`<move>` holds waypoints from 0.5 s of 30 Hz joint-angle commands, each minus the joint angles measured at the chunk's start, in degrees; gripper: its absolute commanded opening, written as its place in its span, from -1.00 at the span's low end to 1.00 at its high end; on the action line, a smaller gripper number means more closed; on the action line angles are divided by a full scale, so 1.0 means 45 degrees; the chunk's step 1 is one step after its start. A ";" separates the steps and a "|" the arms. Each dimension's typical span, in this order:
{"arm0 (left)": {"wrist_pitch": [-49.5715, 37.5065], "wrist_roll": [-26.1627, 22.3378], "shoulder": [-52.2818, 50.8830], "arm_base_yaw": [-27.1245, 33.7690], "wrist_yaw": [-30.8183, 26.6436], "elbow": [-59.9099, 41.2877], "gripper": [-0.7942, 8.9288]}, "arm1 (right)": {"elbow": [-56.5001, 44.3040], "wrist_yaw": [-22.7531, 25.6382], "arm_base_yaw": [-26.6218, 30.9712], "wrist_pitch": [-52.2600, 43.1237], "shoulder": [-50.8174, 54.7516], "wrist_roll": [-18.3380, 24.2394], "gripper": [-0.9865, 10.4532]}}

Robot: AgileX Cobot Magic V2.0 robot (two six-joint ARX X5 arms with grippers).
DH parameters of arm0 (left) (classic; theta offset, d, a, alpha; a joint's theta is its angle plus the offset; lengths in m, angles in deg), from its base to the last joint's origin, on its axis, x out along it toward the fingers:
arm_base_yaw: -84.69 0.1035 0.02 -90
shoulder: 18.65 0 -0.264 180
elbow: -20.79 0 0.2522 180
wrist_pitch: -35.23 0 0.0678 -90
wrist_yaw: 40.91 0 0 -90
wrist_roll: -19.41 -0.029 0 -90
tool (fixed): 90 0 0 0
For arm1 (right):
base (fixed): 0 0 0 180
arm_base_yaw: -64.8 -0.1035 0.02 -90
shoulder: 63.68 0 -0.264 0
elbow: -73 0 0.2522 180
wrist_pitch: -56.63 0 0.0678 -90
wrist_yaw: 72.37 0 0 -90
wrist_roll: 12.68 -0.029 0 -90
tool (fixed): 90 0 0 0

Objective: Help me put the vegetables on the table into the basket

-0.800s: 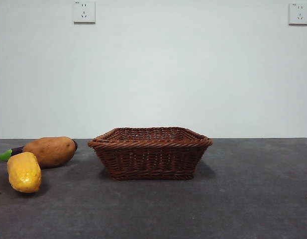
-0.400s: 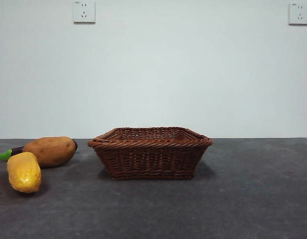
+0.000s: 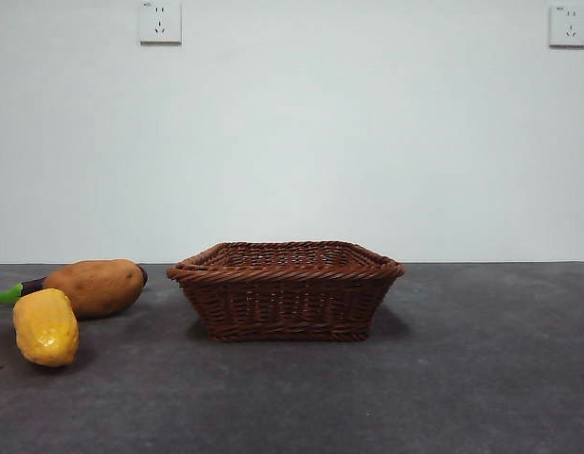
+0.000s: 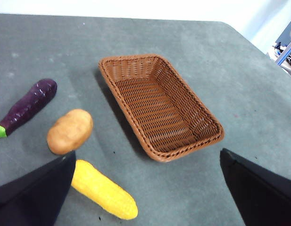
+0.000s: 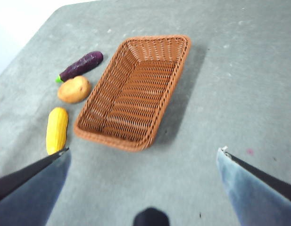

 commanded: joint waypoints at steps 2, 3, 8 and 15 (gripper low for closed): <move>-0.0102 0.0044 0.0296 -0.0029 0.0049 0.0607 0.52 | 0.0656 -0.0019 -0.0651 -0.0874 -0.1982 -0.0350 0.22; -0.0102 0.0044 0.0418 -0.0029 0.0049 0.0714 0.52 | 0.0971 0.0121 -0.0937 -0.1098 -0.2744 -0.0355 0.22; 0.0223 0.0044 0.0991 -0.0029 0.0053 0.0758 0.52 | 0.3541 0.1520 -0.2725 -0.1224 -0.6858 -0.0340 0.22; 0.0223 0.0039 0.1501 -0.0029 0.0049 0.0758 0.52 | 0.7427 0.3167 -0.4590 -0.1214 -1.2235 -0.0355 0.22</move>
